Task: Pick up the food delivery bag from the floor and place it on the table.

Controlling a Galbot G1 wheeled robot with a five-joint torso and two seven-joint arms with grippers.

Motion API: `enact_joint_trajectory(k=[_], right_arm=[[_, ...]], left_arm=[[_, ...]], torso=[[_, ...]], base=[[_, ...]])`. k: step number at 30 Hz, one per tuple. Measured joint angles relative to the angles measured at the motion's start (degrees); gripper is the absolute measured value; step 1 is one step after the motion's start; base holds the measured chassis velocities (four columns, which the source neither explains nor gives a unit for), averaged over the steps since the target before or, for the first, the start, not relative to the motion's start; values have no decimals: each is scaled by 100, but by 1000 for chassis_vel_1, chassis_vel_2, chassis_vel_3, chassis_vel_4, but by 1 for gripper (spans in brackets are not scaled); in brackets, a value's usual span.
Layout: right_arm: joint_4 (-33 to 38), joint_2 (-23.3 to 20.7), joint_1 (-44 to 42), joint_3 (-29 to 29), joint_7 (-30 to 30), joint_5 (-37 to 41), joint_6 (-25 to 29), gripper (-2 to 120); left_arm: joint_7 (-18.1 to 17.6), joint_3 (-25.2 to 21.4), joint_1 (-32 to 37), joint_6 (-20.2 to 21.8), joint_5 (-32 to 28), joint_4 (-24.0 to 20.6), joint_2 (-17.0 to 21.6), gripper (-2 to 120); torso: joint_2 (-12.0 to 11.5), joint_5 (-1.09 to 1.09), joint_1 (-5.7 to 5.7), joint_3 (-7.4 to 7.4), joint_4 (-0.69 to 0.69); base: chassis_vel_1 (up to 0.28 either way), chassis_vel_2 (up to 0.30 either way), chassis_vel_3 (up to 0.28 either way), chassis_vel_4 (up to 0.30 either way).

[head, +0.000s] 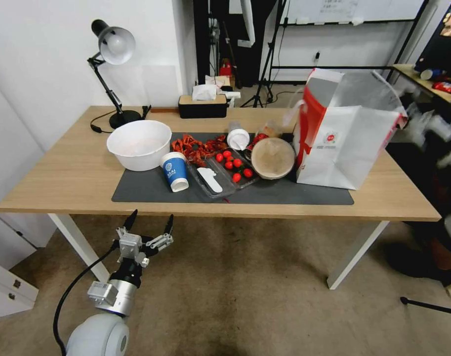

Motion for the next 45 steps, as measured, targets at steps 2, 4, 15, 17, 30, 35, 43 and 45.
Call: enact_joint_trajectory(k=[2,4,15,17,30,35,43,45], right_arm=[[13,315,-322,-146,245,-752,233,100],[13,583,-532,-261,569,-1280,323,100],[-2000,1307,-181,-375,187,-1543,1110,100],[-2245,1480,-152,-503,139,-1348,1179,100],[-1990,1413,-93,-544,-512,-1419,1117,100],[-1961,1381,-24,-556,-524,-1501,1110,100],[-1970,1373,-8,-538,-597,-1541,1106,100],[-1970,1372,-8,-537,-597,-1541,1104,100]], left_arm=[[-21,-5,-3,-35,-34,11,19,100],[-45,-3,-11,-58,-55,23,39,100],[-116,250,-124,-173,-103,80,82,100],[-137,264,-131,-174,-104,98,91,100],[-278,157,-119,-155,46,204,72,100],[-430,136,-112,-156,218,244,54,100],[-487,131,-109,-150,257,244,52,100],[-487,131,-108,-148,257,243,52,100]], torso=[[0,2,0,0,-2],[0,-1,0,0,1],[-1,2,2,2,4],[-1,1,2,1,3],[-2,1,2,1,3],[-1,0,2,1,3],[-1,1,1,1,3],[-1,1,2,1,3]], base=[[0,0,0,0],[0,0,0,0],[0,0,0,0],[0,0,0,0],[0,0,0,0],[0,0,0,0],[0,0,0,0],[0,0,0,0]])
